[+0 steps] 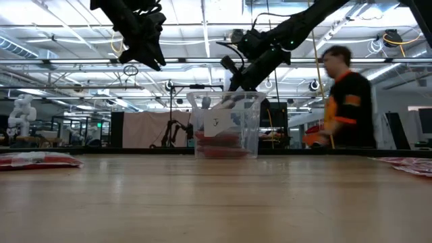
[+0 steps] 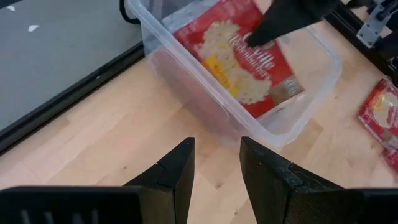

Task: Sort popcorn bags into baskets
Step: Put the red popcorn bag into the transparent container

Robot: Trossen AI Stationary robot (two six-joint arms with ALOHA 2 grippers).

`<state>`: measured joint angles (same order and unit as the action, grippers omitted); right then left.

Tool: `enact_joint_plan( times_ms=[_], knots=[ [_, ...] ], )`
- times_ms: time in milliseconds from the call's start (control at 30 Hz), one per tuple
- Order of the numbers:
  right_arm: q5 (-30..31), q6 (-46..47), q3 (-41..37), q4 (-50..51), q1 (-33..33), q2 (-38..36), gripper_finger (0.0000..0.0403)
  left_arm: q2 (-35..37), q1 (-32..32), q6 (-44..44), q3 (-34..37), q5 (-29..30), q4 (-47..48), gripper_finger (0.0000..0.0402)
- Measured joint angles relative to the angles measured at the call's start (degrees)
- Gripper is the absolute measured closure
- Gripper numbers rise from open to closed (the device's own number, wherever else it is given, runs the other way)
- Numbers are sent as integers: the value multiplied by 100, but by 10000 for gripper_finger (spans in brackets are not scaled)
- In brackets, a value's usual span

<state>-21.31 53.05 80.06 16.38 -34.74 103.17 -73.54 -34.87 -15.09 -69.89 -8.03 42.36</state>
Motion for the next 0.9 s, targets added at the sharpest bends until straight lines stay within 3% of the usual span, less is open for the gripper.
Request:
enact_joint_plan(
  times_ms=[367,900],
  knots=[
    [156,-80,23,20,-28,18,371,0,4,-24,0,-262,71,270],
    [501,-52,21,229,-80,-18,243,0,2,-264,-2,-264,101,270]
  ],
)
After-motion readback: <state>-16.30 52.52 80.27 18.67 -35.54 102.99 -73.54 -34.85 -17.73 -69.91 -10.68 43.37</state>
